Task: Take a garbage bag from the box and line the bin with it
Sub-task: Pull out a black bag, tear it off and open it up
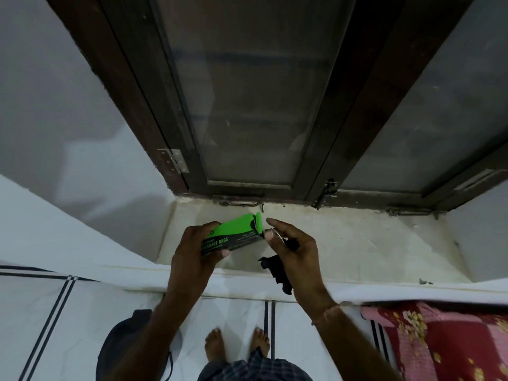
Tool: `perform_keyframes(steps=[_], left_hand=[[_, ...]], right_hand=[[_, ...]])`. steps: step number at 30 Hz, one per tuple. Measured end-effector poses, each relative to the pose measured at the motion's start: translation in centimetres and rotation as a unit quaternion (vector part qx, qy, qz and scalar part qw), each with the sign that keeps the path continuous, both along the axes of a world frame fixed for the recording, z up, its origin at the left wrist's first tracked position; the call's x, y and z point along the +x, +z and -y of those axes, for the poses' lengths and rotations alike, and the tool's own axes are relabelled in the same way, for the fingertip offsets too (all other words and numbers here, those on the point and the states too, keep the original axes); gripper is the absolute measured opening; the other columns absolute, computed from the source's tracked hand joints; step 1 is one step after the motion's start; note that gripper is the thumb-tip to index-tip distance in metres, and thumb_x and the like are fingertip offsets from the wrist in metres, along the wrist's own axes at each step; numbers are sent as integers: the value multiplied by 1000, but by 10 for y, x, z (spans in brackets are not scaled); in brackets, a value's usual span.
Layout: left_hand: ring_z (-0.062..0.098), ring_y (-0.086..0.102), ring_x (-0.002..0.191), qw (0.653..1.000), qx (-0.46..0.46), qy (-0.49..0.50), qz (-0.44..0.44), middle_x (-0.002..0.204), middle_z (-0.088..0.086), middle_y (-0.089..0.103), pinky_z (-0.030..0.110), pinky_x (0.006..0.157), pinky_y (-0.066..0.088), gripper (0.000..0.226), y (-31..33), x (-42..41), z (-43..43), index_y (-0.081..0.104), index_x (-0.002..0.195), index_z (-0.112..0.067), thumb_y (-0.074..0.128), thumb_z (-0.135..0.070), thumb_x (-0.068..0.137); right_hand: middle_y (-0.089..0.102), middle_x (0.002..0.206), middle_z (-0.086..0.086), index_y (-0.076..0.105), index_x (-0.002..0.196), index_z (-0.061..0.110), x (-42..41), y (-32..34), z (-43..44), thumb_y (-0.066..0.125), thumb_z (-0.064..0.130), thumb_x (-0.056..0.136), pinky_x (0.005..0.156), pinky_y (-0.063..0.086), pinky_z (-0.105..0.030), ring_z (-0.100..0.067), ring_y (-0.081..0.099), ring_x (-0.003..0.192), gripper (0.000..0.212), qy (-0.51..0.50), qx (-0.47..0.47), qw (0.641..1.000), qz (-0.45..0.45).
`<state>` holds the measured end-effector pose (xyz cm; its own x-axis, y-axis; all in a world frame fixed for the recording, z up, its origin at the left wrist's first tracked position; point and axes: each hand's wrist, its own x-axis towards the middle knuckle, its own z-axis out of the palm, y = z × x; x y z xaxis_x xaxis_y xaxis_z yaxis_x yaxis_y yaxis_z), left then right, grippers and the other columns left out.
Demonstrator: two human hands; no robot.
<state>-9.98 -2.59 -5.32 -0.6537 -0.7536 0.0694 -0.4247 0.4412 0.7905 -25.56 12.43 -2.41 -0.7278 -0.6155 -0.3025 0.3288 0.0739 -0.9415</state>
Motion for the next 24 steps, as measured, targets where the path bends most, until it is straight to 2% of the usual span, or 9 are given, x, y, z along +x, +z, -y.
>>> perform_keyframes(steps=[3,7,12,14,16,17,19,21,24], left_hand=[[12,59,109,1000,-1,-7,-4,124,-2,58,31,86,56,56,2,-1,0,60,135,-23,81,-23,83],[11,59,109,1000,-10,-11,-5,125,-3,57,20,85,52,57,4,0,2,60,135,-22,81,-20,82],[14,62,109,999,-28,-27,-7,126,-2,57,21,85,52,57,9,0,3,61,135,-21,82,-15,82],[14,62,107,999,-40,-26,1,126,-2,57,19,83,51,57,10,-2,3,61,134,-21,82,-15,81],[13,62,105,998,-52,-16,13,125,-1,58,14,81,47,57,10,-3,4,62,133,-21,83,-15,81],[13,61,104,998,-59,-10,19,125,-1,58,13,79,45,57,9,-3,4,62,133,-21,83,-15,81],[14,61,104,997,-62,-5,35,125,0,58,16,79,48,56,2,-3,6,62,133,-22,82,-16,81],[18,60,106,996,-69,0,64,125,1,58,29,79,55,56,-8,-5,11,62,134,-24,81,-17,81],[27,53,117,987,-87,7,132,130,5,56,39,81,55,59,-24,-12,24,61,138,-25,79,-18,82]], right_hand=[[74,69,-8,74,120,20,1,1,3,73,18,94,36,35,-19,-32,71,49,26,5,15,1000,-13],[70,106,-5,74,122,25,-2,1,6,75,20,93,38,41,-25,-43,75,61,30,16,16,999,-29],[71,99,11,73,125,27,-5,2,8,74,19,93,56,55,-64,-43,75,61,32,47,16,997,-56],[72,108,2,73,125,22,-7,0,9,72,15,95,58,60,-51,-23,78,63,31,54,12,996,-69],[68,117,-9,70,130,16,-7,-6,9,69,10,96,60,59,-18,1,74,67,34,62,21,989,-133],[67,118,-9,68,133,15,-6,-13,9,69,10,96,62,55,-12,3,71,66,37,66,28,983,-170],[65,114,1,66,137,25,-2,-29,12,72,20,95,68,59,-23,-5,71,70,43,76,45,972,-218],[65,112,9,65,138,33,1,-46,19,74,27,92,72,63,-31,-10,73,74,46,90,80,969,-218],[72,122,6,63,139,28,-1,-64,38,75,27,92,85,59,-20,1,68,84,48,100,123,959,-236]])
